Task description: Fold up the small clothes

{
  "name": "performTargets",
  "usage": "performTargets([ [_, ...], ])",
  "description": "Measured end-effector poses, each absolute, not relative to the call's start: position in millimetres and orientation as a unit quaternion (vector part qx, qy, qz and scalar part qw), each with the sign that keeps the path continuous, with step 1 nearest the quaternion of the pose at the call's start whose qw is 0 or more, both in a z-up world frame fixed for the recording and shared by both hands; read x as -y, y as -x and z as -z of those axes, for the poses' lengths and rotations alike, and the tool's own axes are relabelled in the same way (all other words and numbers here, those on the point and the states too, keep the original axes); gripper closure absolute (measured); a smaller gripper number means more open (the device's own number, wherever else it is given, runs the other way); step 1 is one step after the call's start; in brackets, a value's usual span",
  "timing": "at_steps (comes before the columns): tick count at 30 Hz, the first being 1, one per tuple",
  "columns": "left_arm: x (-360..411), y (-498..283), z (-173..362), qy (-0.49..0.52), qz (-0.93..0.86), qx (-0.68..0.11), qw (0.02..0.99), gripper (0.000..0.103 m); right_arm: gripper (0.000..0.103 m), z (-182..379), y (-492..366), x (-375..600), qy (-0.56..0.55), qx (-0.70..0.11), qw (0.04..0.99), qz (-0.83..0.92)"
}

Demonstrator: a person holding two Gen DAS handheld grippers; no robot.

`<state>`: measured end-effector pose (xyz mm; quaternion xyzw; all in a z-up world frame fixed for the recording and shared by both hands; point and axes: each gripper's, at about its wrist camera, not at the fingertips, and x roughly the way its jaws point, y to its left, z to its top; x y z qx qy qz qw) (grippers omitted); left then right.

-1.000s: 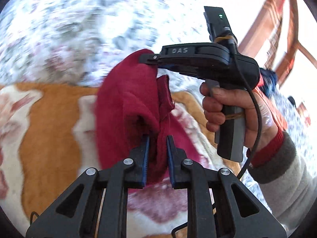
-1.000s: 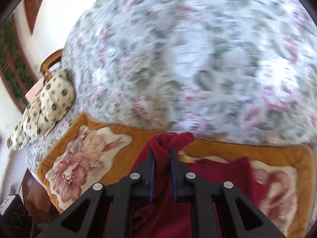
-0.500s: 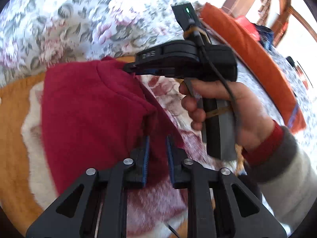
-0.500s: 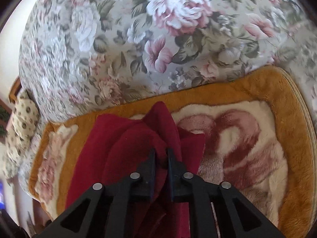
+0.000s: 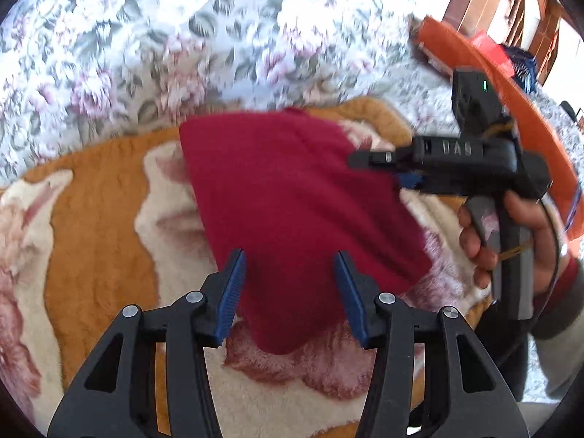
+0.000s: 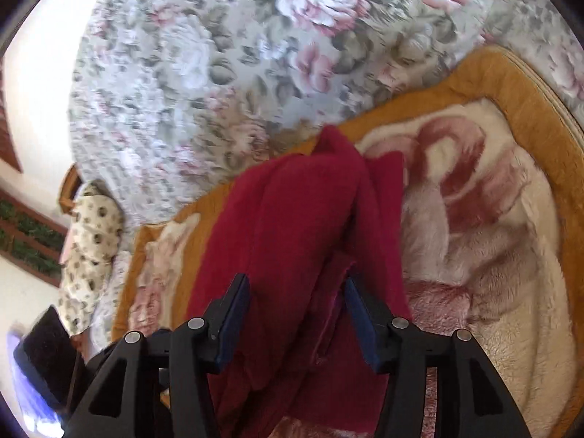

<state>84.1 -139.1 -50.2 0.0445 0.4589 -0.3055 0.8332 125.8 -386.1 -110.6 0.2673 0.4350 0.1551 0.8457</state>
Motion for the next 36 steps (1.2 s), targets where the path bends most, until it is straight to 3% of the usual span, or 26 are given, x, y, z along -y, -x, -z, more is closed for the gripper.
performTargets([
  [4, 143, -81, 57, -0.053, 0.3, -0.456, 0.836, 0.053, 0.049, 118, -132, 383, -0.277, -0.437, 0.843, -0.147],
  [7, 145, -83, 58, -0.053, 0.303, -0.458, 0.834, 0.05, 0.038, 119, -135, 381, -0.303, -0.427, 0.835, -0.168],
  [9, 146, -82, 60, -0.056, 0.302, -0.458, 0.834, 0.05, 0.038, 124, -141, 378, -0.306, -0.431, 0.832, -0.17],
  [10, 147, -82, 61, -0.057, 0.301, -0.459, 0.834, 0.05, 0.041, 127, -145, 374, -0.299, -0.437, 0.83, -0.173],
  [11, 147, -82, 60, -0.058, 0.299, -0.46, 0.834, 0.05, 0.057, 128, -146, 369, -0.285, -0.441, 0.834, -0.17],
  [13, 146, -82, 57, -0.056, 0.298, -0.463, 0.833, 0.05, 0.074, 120, -145, 363, -0.257, -0.433, 0.846, -0.176],
  [14, 146, -83, 50, -0.052, 0.304, -0.46, 0.832, 0.05, 0.077, 111, -142, 361, -0.239, -0.422, 0.856, -0.179],
  [19, 155, -84, 30, -0.05, 0.316, -0.432, 0.843, 0.049, 0.079, 68, -133, 370, -0.16, -0.379, 0.898, -0.154],
  [24, 172, -94, 59, -0.065, 0.296, -0.459, 0.836, 0.049, 0.078, 97, -151, 378, -0.115, -0.423, 0.893, -0.099],
  [28, 174, -94, 60, -0.08, 0.287, -0.455, 0.839, 0.048, 0.062, 109, -147, 390, -0.134, -0.421, 0.893, -0.087],
  [33, 166, -102, 40, -0.061, 0.271, -0.439, 0.855, 0.048, 0.062, 68, -112, 392, -0.101, -0.378, 0.918, -0.071],
  [36, 167, -112, 37, -0.051, 0.257, -0.44, 0.859, 0.048, 0.073, 53, -97, 376, -0.098, -0.364, 0.919, -0.118],
])
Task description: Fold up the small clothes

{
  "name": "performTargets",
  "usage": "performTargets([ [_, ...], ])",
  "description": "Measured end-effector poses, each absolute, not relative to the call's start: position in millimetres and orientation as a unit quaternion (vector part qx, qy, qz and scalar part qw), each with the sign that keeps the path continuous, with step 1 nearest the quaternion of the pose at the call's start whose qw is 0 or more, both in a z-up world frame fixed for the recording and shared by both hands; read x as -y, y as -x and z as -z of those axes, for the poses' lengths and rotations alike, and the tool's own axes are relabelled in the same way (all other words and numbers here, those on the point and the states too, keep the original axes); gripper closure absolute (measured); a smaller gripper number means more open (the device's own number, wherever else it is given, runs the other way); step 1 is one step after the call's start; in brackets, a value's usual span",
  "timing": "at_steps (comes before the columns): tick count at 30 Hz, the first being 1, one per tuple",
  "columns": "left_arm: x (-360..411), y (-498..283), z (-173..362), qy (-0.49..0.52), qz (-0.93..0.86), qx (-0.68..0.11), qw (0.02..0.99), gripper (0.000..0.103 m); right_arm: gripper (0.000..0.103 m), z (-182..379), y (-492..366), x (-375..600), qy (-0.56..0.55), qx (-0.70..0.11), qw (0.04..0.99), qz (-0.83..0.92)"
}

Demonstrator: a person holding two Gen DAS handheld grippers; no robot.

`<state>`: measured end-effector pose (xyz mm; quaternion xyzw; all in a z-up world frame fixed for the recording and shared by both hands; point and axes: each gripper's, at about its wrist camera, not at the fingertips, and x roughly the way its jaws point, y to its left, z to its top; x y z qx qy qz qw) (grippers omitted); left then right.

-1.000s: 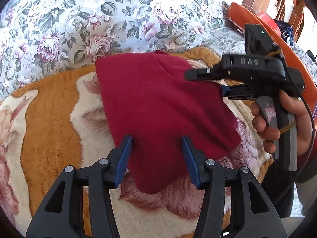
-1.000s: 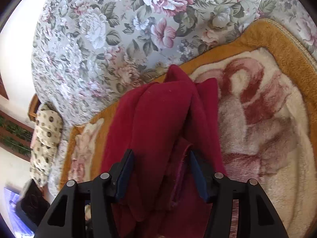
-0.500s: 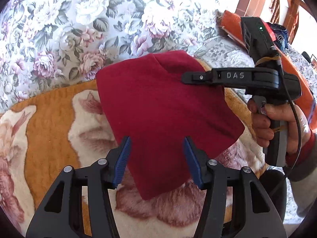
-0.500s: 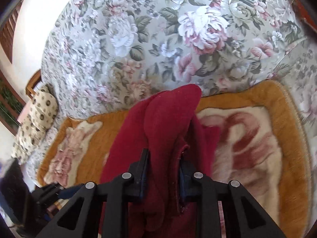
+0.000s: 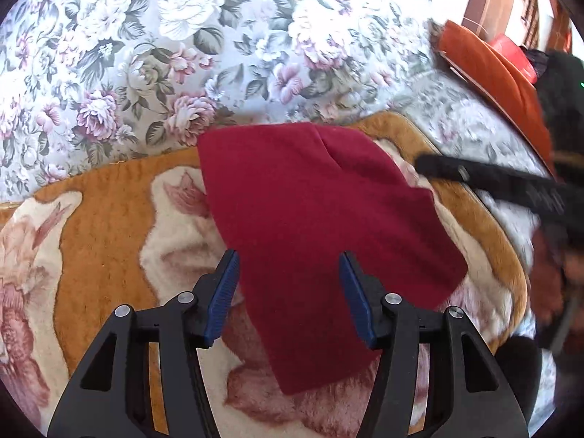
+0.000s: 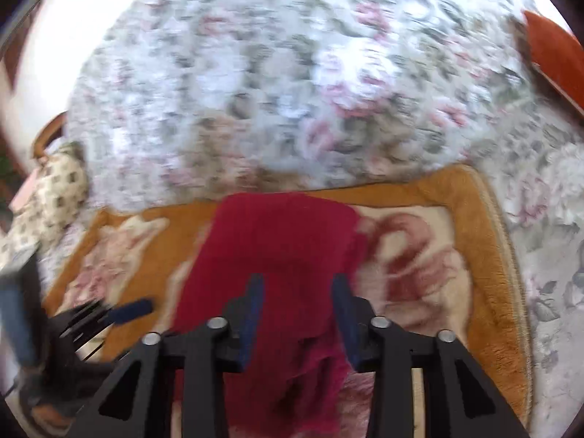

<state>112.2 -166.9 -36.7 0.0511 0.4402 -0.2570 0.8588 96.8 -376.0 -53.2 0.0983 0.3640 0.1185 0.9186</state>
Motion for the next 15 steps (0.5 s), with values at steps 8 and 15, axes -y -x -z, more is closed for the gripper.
performTargets([
  [8, 174, -132, 58, -0.043, 0.236, -0.459, 0.855, 0.045, 0.087, 90, -97, 365, -0.043, -0.405, 0.908, -0.096],
  [15, 180, -138, 64, -0.036, 0.227, -0.463, 0.856, 0.043, 0.086, 105, -105, 379, -0.048, -0.407, 0.909, -0.075],
])
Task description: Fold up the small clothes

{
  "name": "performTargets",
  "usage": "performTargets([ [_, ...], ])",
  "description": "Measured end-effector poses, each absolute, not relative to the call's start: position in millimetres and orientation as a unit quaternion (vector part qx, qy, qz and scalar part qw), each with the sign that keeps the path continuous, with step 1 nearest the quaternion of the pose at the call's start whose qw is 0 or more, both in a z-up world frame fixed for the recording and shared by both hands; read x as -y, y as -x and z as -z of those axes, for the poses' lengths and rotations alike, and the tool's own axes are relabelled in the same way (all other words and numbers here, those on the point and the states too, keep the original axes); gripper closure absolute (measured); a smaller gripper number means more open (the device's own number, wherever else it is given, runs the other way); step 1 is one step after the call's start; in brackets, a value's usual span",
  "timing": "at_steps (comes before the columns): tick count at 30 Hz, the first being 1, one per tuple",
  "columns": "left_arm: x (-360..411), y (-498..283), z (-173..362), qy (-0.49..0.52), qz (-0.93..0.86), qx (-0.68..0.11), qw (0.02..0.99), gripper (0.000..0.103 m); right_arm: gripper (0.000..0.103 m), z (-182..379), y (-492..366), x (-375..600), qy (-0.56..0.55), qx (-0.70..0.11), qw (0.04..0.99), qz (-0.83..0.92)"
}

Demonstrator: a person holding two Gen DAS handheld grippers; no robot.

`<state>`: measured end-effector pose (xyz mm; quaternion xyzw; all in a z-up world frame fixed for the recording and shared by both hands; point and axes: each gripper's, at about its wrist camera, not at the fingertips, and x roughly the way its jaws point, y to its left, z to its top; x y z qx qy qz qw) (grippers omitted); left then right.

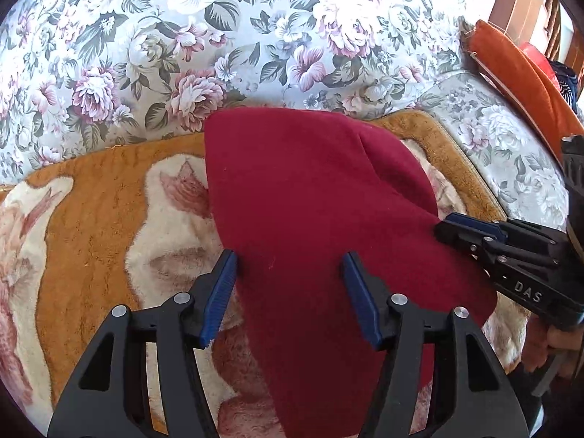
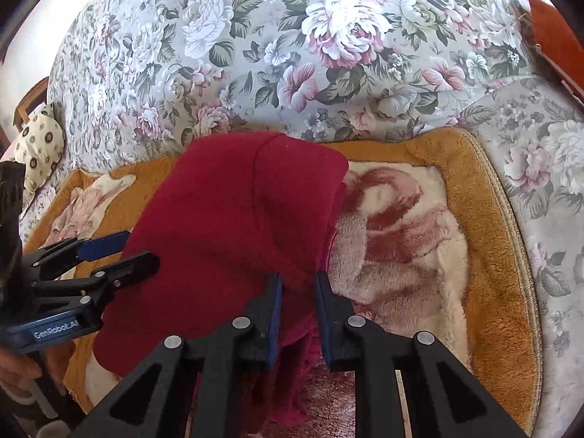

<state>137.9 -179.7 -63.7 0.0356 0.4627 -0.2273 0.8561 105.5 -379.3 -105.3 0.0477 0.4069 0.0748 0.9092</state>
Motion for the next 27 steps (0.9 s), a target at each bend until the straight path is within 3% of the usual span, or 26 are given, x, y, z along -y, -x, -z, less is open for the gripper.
performTargets([
  [11, 169, -121, 47, -0.029, 0.218, -0.454, 0.863, 0.043, 0.086, 68, -61, 352, -0.055, -0.371, 0.92, -0.112],
  [20, 177, -107, 66, -0.029, 0.209, -0.467, 0.858, 0.043, 0.086, 121, -60, 350, -0.047, -0.425, 0.9, -0.082],
  [27, 177, -97, 61, -0.033, 0.195, -0.453, 0.869, 0.043, 0.086, 112, -49, 355, -0.078, -0.412, 0.904, -0.085],
])
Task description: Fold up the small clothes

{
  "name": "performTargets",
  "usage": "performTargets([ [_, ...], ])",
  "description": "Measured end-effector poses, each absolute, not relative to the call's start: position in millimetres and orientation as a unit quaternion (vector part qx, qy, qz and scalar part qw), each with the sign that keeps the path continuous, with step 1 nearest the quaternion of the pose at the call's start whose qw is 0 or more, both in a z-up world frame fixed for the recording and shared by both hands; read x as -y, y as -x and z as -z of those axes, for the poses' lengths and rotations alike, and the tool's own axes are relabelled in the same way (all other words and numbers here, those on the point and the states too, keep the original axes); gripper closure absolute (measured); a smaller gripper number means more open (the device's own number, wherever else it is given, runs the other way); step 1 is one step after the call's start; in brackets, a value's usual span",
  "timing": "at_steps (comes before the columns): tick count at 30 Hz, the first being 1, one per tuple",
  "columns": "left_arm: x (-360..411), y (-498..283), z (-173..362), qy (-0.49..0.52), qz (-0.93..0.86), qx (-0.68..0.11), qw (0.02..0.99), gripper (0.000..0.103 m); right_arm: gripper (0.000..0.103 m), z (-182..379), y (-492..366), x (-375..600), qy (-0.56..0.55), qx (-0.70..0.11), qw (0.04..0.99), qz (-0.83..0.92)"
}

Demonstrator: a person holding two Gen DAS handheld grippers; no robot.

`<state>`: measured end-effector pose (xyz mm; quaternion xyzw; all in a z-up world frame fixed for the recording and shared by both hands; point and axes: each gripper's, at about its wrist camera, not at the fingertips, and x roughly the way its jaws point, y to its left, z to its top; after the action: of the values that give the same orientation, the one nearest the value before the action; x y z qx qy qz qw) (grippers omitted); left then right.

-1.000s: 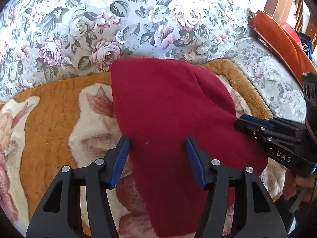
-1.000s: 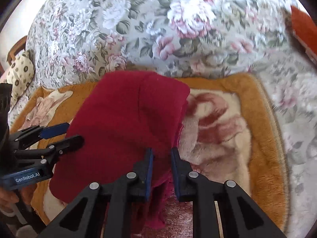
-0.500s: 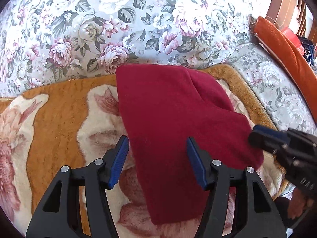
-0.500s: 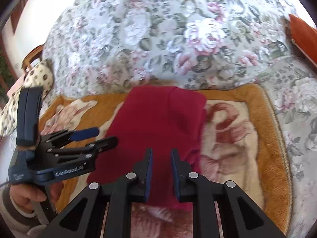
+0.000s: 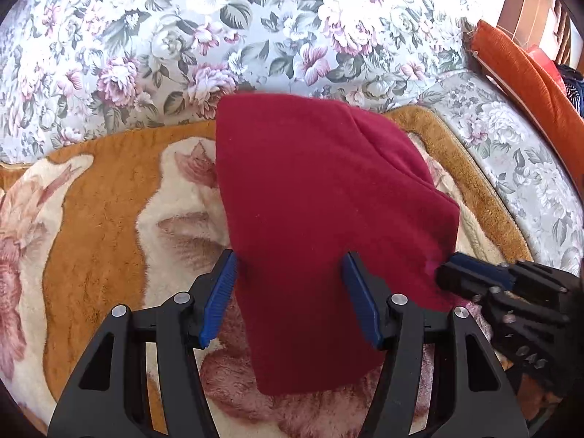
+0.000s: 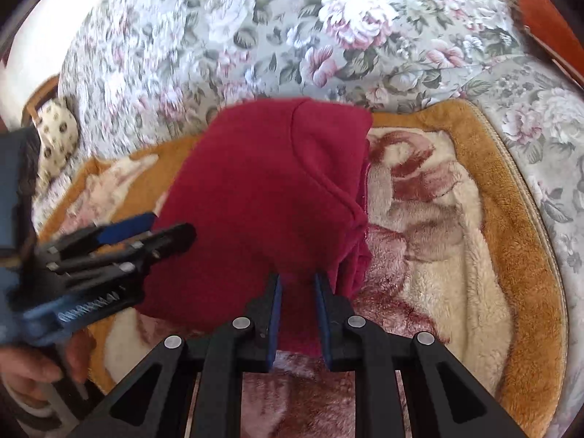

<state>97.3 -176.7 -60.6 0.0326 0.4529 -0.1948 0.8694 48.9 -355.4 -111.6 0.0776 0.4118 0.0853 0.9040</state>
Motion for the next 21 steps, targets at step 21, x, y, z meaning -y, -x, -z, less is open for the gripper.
performTargets([
  [21, 140, -114, 52, 0.063, 0.207, -0.479, 0.85, 0.028, 0.056, 82, -70, 367, -0.131, -0.377, 0.916, -0.05],
])
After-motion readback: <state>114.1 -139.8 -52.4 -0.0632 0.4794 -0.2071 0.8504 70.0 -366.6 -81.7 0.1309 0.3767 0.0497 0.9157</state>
